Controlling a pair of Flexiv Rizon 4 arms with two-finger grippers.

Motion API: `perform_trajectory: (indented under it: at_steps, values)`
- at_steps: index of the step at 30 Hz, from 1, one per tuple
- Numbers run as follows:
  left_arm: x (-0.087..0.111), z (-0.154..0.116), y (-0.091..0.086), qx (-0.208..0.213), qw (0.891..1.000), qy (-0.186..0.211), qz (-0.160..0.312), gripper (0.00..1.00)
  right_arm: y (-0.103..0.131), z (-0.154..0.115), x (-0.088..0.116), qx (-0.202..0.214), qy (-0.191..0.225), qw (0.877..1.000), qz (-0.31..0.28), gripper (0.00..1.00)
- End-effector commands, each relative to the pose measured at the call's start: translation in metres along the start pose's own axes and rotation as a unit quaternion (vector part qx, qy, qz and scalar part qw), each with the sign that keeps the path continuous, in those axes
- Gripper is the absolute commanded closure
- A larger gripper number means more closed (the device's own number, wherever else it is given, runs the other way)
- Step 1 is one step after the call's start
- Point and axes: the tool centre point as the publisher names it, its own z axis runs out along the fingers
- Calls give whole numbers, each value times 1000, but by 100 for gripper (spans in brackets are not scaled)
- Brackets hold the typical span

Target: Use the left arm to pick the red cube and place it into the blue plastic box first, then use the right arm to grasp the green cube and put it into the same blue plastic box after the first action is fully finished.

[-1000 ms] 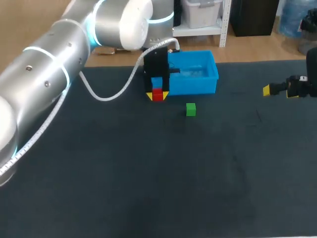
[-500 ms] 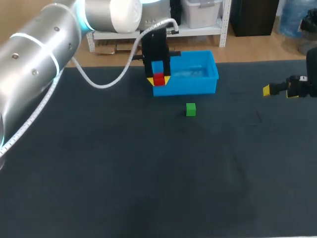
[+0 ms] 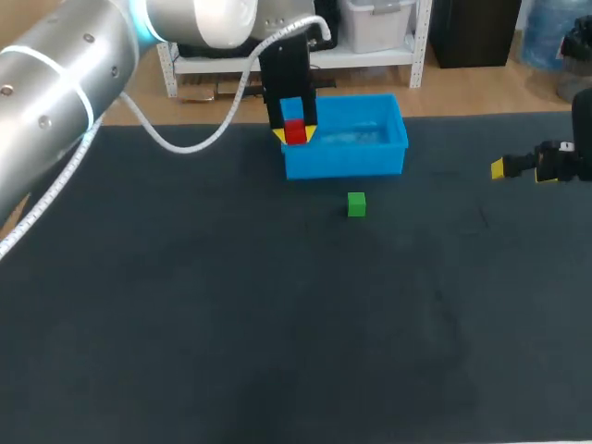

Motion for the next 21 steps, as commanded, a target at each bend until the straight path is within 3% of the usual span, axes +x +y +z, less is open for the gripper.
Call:
perform_trajectory:
  at_steps: [1, 21]
  values:
    - [3, -6, 2, 2, 1000, -11, 3, 100, 0, 0, 0, 0, 0, 1000, 0, 0]
    - [-33, -26, -2, 6, 999, -52, 8, 100, 0, 0, 0, 0, 0, 1000, 0, 0]
